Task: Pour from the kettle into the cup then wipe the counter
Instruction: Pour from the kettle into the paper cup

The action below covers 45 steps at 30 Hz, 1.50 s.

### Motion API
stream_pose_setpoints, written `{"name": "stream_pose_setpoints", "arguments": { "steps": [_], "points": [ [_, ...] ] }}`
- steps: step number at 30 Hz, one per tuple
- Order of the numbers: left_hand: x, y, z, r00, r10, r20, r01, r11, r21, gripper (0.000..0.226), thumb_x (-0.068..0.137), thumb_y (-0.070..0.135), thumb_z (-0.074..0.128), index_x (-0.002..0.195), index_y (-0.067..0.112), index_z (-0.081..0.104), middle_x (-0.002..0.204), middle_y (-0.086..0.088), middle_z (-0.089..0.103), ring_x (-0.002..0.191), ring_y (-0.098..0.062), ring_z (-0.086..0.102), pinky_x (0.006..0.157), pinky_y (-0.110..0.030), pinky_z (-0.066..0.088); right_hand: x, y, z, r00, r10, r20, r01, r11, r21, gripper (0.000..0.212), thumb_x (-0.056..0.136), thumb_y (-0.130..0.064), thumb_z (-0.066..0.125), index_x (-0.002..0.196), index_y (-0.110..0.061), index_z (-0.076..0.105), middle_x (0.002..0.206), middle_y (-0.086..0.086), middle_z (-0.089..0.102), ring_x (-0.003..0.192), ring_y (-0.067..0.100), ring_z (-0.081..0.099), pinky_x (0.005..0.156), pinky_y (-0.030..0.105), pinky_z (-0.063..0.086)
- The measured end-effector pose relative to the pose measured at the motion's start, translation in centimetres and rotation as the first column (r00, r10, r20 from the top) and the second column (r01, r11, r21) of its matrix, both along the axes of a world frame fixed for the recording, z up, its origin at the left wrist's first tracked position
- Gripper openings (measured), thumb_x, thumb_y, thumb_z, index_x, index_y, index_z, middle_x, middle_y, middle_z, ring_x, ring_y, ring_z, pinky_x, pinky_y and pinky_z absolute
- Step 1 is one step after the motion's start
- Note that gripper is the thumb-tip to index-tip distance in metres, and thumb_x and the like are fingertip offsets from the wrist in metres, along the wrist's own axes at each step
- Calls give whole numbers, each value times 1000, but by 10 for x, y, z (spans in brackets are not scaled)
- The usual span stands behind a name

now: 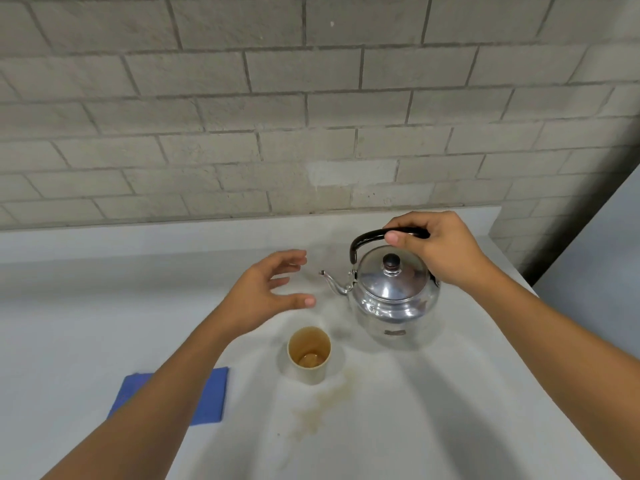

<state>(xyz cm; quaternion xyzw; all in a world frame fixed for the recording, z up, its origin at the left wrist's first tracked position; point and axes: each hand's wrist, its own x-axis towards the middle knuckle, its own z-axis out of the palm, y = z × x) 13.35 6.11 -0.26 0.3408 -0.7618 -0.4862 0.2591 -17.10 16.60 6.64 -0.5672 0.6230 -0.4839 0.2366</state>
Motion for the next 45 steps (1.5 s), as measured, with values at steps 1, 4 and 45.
{"name": "stream_pose_setpoints", "arguments": {
  "steps": [1, 4, 45],
  "points": [
    [6, 5, -8, 999, -15, 30, 14, 1000, 23, 95, 56, 56, 97, 141, 34, 59, 137, 17, 67, 132, -2, 59, 111, -28, 48, 1, 4, 0, 1000, -1, 5, 1, 1000, 0, 10, 85, -26, 81, 89, -35, 80, 90, -16, 79, 87, 0, 73, 76, 6, 51],
    [17, 18, -32, 993, -44, 108, 36, 997, 75, 101, 56, 46, 100, 146, 36, 55, 144, 18, 62, 136, 2, 54, 118, -32, 44, 4, 15, 0, 1000, 9, 12, -9, 1000, -5, 10, 84, -24, 81, 89, -33, 81, 90, -13, 80, 86, 2, 74, 77, 8, 52],
    [20, 65, -120, 991, 134, -6, -128, 963, 237, 79, 67, 18, 100, 135, 31, 61, 131, 12, 71, 125, -13, 67, 110, -38, 54, 52, 27, 21, 801, 283, -527, -207, 958, 199, 7, 81, -28, 83, 87, -32, 82, 74, -21, 71, 72, 0, 64, 62, 17, 43]
  ]
}}
